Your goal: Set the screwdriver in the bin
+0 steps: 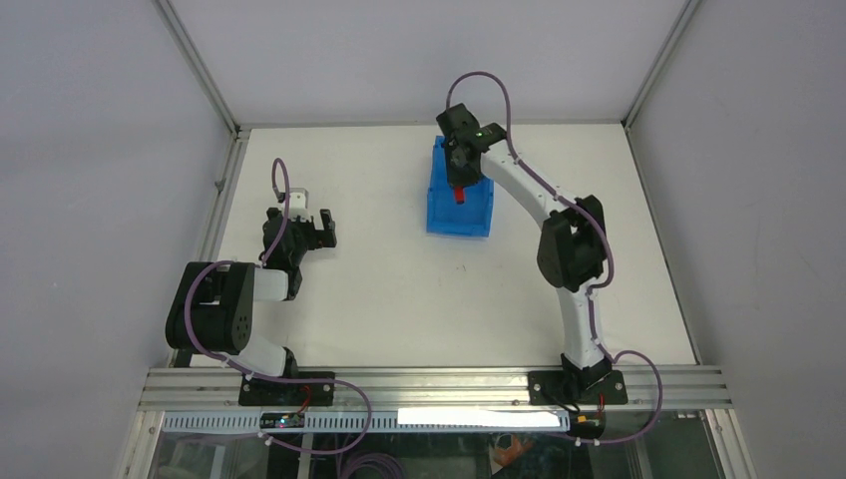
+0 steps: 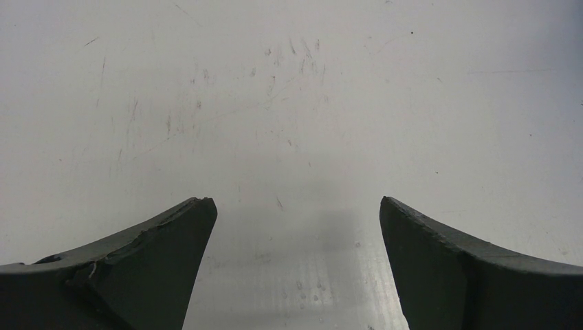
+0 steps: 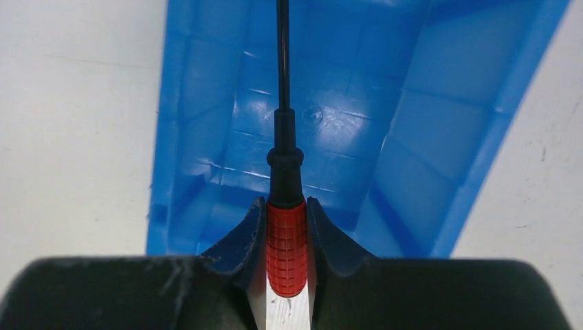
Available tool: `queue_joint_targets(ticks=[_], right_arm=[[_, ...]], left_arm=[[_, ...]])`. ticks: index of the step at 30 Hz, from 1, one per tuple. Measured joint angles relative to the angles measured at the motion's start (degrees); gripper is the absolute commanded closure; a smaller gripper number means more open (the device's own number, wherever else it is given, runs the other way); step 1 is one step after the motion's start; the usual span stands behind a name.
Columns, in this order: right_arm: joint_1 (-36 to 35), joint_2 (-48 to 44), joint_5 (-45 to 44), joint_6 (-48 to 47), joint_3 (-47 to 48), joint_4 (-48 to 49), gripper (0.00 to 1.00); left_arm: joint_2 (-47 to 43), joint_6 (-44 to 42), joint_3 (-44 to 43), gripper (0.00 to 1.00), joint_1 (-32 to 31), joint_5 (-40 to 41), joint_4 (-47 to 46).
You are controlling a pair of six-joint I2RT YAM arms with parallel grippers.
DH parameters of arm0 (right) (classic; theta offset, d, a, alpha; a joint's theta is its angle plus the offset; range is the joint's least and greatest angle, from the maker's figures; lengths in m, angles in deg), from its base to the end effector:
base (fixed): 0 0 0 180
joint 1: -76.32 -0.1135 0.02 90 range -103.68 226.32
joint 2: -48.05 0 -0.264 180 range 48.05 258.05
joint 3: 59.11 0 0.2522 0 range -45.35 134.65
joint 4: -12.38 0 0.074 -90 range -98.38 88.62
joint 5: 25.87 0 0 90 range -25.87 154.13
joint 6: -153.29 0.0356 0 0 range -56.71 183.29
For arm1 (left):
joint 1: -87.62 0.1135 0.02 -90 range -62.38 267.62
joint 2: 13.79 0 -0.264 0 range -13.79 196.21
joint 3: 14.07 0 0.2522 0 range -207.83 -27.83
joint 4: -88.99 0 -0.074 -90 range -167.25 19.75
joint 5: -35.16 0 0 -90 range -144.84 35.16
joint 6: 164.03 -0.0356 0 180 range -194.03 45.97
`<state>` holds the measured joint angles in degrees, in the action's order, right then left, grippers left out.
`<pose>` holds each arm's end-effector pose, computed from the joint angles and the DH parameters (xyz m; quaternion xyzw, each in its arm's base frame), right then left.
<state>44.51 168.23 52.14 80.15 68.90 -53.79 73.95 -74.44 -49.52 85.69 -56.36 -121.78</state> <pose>0.3945 0.2360 0.2834 -0.0962 0.9524 0.0202 0.2886 0.2656 -0.0099 0.1376 0.0243 0.8263 -0.0184 0.5624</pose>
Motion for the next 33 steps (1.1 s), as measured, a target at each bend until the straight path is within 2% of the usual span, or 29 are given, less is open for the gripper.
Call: queue_joint_targets(ticks=[10,14,15,20,21,24,25,29,33], right_arm=[[-1.01,7.54,-3.02,0.72,-3.06,1.75,0.61],[-1.01,8.44,-3.91,1.14,-3.04,1.95,0.38],[-1.05,8.50,-4.42,1.09,-2.91,1.79,0.36],[-1.64,7.61,-7.23,-0.24,-0.81,1.16,0.29],[-1.79,6.75,-7.34,-0.55,-0.76,1.11,0.26],[-2.29,1.95,-7.56,-1.75,-0.70,1.03,0.04],[-2.38,0.31,-7.85,-1.90,-0.70,1.07,0.01],[-2.56,-11.23,-11.76,-3.37,-4.68,2.95,0.01],[1.31,-25.18,-14.38,-3.21,-15.58,4.59,0.01]], left_arm=[[0.00,0.02,0.00,0.01,0.00,0.00,0.00],[0.00,0.02,0.00,0.01,0.00,0.00,0.00],[0.00,0.02,0.00,0.01,0.00,0.00,0.00],[0.00,0.02,0.00,0.01,0.00,0.00,0.00],[0.00,0.02,0.00,0.01,0.00,0.00,0.00],[0.00,0.02,0.00,0.01,0.00,0.00,0.00],[0.00,0.02,0.00,0.01,0.00,0.00,0.00],[0.00,0.02,0.00,0.01,0.00,0.00,0.00],[0.00,0.02,0.00,0.01,0.00,0.00,0.00]])
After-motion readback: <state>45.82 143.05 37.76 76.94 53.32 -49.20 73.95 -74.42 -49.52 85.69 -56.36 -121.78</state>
